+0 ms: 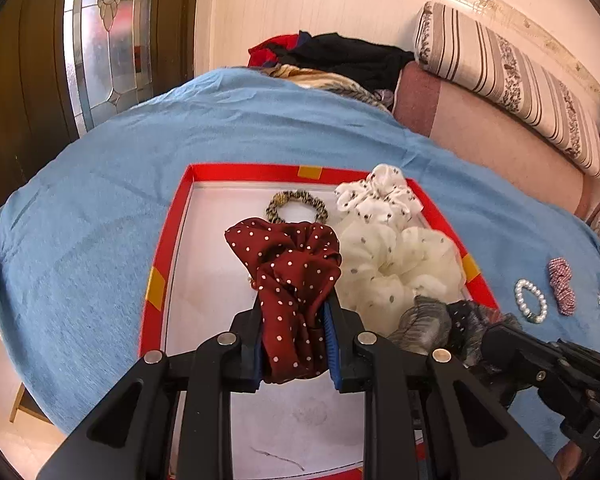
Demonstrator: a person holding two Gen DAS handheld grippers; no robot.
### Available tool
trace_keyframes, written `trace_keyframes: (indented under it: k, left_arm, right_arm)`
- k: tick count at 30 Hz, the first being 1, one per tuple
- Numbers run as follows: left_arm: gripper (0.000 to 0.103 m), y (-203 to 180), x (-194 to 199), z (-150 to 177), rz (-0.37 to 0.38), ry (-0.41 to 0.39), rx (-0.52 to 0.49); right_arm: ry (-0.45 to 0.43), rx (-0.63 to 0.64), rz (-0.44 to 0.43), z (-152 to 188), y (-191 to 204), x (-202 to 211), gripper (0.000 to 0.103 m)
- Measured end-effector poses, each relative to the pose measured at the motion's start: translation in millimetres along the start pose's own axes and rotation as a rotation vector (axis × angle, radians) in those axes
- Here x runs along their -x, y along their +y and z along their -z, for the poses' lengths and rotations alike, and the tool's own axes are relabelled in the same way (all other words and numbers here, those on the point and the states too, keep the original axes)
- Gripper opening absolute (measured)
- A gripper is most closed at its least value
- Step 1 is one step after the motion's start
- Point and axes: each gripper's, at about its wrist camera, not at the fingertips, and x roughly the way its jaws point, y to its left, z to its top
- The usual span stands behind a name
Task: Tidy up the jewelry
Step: 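Carry the red polka-dot and grey scrunchies over the box with both grippers, then lower both scrunchies into the box and open both grippers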
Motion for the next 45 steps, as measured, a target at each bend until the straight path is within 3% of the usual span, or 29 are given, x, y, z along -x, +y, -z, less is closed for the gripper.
trace_keyframes:
  k: [25,45]
  left_arm:
    - [0.024,5.5,-13.4,7.4,-0.047,0.053,-0.021]
    - [0.035,0.6,-19.4,8.4,-0.082,0.06,-0.057]
  right_arm:
    - [0.057,-0.005,0.043,11.2,-11.6,-17.2,0.006]
    - [0.081,-0.008,0.056,17.0,-13.1,-22.4,0.007]
